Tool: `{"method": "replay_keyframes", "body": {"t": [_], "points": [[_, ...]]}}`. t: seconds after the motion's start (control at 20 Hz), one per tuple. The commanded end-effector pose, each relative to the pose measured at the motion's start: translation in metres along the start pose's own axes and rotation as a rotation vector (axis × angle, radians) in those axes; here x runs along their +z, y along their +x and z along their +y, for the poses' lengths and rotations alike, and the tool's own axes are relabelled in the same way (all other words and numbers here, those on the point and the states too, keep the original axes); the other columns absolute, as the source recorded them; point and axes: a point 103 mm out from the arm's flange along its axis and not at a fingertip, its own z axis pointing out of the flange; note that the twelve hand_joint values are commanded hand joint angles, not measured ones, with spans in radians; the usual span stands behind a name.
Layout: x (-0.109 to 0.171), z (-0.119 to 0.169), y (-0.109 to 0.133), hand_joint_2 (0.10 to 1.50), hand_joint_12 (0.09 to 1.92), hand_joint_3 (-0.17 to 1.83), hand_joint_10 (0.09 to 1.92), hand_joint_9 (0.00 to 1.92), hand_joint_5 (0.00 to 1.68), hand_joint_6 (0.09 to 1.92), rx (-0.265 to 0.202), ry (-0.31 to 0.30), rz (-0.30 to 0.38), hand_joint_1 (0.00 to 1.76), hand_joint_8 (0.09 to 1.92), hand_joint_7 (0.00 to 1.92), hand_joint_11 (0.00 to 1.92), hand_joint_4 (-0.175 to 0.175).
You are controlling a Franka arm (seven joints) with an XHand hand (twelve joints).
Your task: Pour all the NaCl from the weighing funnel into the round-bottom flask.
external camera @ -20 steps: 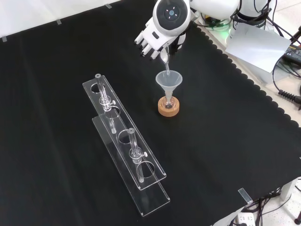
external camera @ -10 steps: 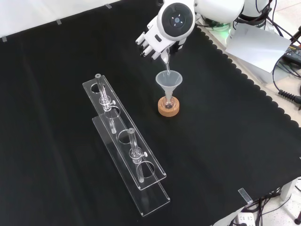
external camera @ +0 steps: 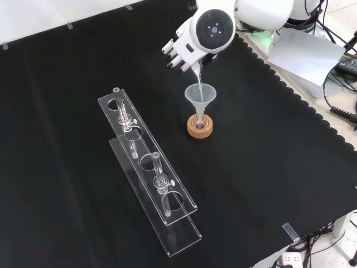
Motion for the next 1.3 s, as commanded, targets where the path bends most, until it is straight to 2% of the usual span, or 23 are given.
{"method": "replay_keyframes", "body": {"t": [0.05, 0.6, 1.3], "points": [[-0.003, -0.001, 0.0, 0.62, 1.21, 0.85, 0.43, 0.91, 1.14, 1.0, 0.014, 0.007, -0.034, 1.09, 0.61, 0.63, 0.61, 0.175], [-0.007, -0.002, -0.003, 0.62, 1.21, 0.85, 0.43, 0.91, 1.14, 1.0, 0.021, 0.012, -0.079, 1.09, 0.61, 0.63, 0.61, 0.175], [-0.021, -0.002, 0.005, 0.62, 1.21, 0.85, 0.42, 0.9, 1.14, 1.0, 0.026, 0.017, -0.158, 1.09, 0.6, 0.62, 0.61, 0.175]]}}
